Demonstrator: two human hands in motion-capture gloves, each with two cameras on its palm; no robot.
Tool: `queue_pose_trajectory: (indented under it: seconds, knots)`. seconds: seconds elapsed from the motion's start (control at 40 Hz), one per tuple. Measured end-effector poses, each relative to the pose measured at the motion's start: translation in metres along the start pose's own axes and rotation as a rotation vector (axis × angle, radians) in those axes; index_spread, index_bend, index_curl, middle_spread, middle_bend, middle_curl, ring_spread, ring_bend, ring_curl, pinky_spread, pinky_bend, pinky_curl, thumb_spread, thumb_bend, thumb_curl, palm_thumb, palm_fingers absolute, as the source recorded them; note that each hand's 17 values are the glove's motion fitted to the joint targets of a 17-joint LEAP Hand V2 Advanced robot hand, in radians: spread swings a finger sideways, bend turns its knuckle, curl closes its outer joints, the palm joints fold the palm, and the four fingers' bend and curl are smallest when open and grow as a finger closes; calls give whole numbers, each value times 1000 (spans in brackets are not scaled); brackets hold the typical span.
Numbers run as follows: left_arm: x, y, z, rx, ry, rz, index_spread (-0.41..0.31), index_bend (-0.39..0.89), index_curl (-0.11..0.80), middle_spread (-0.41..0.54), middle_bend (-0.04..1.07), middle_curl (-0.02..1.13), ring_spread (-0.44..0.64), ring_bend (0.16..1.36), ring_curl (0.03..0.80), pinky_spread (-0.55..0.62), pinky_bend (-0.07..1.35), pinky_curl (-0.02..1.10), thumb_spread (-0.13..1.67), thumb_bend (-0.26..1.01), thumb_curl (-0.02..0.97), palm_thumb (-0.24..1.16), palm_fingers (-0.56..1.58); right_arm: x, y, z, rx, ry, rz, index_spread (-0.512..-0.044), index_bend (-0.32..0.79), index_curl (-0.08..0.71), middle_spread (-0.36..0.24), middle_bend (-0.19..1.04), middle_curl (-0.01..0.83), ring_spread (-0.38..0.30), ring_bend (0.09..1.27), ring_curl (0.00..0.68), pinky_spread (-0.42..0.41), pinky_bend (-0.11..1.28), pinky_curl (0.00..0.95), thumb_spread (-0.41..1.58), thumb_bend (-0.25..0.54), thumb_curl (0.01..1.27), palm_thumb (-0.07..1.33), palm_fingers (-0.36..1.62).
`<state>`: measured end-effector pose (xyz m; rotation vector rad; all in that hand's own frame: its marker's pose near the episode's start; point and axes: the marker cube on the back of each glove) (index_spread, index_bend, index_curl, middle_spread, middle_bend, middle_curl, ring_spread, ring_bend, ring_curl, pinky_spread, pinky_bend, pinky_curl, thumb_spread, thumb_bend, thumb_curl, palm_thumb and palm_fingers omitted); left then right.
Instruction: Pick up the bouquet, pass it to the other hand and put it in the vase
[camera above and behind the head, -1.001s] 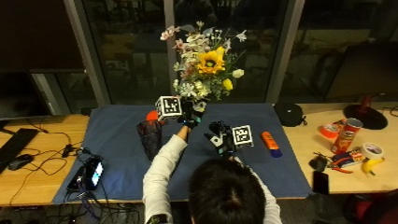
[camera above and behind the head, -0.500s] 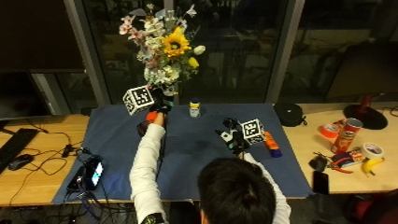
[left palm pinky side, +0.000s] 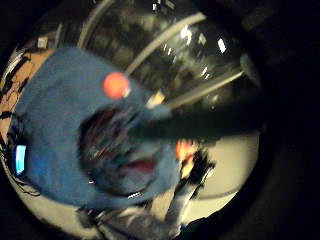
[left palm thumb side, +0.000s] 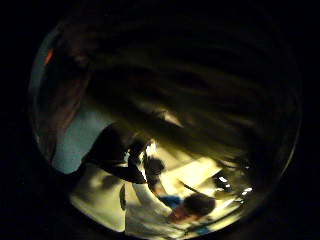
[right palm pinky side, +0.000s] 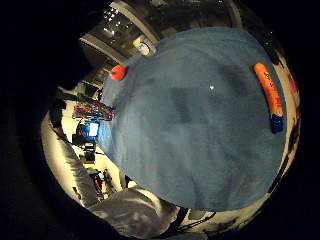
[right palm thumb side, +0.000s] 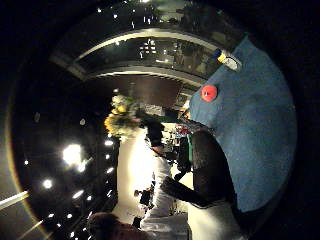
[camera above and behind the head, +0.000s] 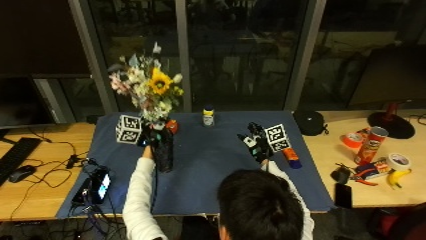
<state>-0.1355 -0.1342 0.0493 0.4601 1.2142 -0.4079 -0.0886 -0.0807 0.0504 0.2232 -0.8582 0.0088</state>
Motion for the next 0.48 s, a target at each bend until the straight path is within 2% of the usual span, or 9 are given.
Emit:
queue_pose_trajectory:
  seconds: [0.03,0.05,0.1,0.13,0.2,0.33,0.48]
  knots:
    - [-31,2,-3,-60,-39,-42,-133,126,543,-163,560,598,-134,698,541,-104,498,517,656,-149,611,469,-59,1,6,-7,2,13,10,-324,97,250,-25,228,394,-14,398,340,126,360,347,1078,-25,505,603,304]
    - [-56,8,-3,-106,-63,-76,-92,119,546,-98,546,638,-68,713,579,-32,531,557,680,-133,594,438,-195,0,11,-10,4,25,16,-324,100,247,-24,230,394,-12,397,339,127,361,348,1081,-23,503,604,302]
    - [-92,25,-4,-156,-86,-116,-27,104,496,-25,437,569,32,670,500,64,482,495,724,-101,565,404,-172,5,17,-13,19,54,18,-325,105,242,-21,233,394,-7,397,337,128,361,347,1084,-22,498,606,299]
    - [-105,34,-5,-170,-92,-127,13,83,469,44,352,514,93,639,454,117,460,460,739,-92,552,388,-260,9,18,-14,23,61,16,-326,108,241,-20,236,395,-6,397,336,133,355,344,1085,-19,497,612,296]
    - [-131,56,-11,-194,-102,-134,84,57,413,149,253,413,207,594,367,229,408,381,777,-67,520,362,-208,21,24,-16,2,29,10,-328,119,240,-18,242,395,-2,392,335,135,346,344,1092,-19,492,617,292]
    - [-134,70,-32,-210,-89,-74,149,50,343,257,200,351,331,572,318,350,383,337,817,-44,481,359,-165,43,28,-17,-3,24,18,-323,140,244,-16,239,393,1,386,332,138,326,339,1094,-12,491,646,298]
    - [-106,80,-68,-155,-117,-1,155,75,293,313,190,336,411,569,302,423,374,325,849,-50,438,303,-124,59,25,-9,-9,-15,64,-314,146,252,-15,238,390,4,371,326,139,306,335,1096,-15,489,671,316]
